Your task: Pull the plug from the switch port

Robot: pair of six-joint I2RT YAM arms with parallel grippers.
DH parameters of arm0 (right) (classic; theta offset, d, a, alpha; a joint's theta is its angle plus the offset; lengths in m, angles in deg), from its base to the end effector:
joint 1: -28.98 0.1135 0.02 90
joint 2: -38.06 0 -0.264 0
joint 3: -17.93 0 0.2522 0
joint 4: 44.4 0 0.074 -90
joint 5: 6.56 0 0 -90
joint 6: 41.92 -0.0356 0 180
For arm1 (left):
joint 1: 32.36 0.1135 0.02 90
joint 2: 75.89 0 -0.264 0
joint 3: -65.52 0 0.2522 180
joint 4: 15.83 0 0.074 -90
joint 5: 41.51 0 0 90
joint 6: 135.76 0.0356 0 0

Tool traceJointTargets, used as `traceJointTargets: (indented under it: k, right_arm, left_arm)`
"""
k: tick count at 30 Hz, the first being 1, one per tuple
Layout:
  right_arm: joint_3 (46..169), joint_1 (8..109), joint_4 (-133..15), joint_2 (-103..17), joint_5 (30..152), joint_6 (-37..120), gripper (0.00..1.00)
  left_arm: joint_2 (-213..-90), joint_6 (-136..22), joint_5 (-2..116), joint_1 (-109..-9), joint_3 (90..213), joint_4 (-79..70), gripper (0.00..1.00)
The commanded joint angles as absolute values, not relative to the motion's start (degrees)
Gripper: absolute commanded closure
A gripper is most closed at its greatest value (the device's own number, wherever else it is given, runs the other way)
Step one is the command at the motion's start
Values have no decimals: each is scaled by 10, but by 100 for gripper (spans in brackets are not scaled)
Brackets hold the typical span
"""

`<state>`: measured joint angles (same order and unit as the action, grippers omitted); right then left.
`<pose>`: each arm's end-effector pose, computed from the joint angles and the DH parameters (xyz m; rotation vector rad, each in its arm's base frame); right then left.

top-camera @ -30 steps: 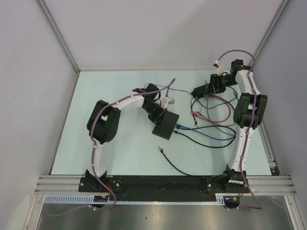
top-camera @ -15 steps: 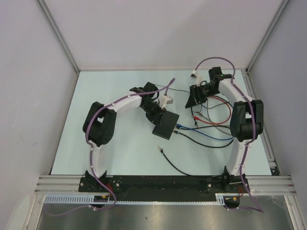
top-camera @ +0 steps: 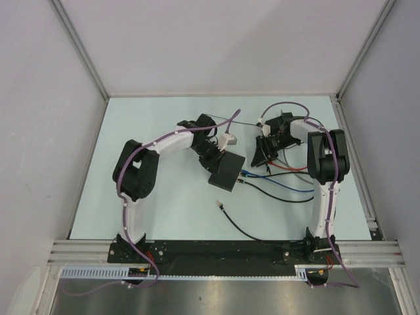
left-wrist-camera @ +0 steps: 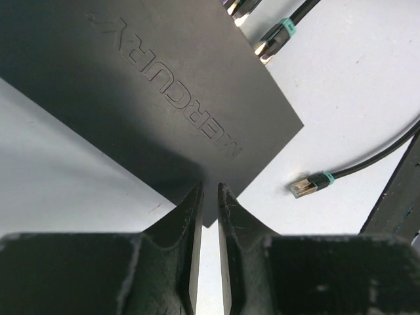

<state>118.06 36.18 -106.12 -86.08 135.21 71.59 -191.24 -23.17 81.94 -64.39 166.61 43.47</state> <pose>0.3990 0.0786 0.1336 -0.7523 2.5574 1.2662 0.3345 -0.2324 0.1905 1.3831 2.4155 -0.8658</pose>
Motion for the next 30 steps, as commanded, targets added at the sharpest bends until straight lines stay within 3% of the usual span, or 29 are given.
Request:
traceJointTargets:
  k: [1,30]
  right_arm:
    - [1185,382,-1053,-877,1391,710,46]
    - [1158,408,-988,-903,1393,651,54]
  left_arm:
    - [-1934,-215,835,-652,1680,442,81]
    - [-1955,-207,775,-658,1656,433,82]
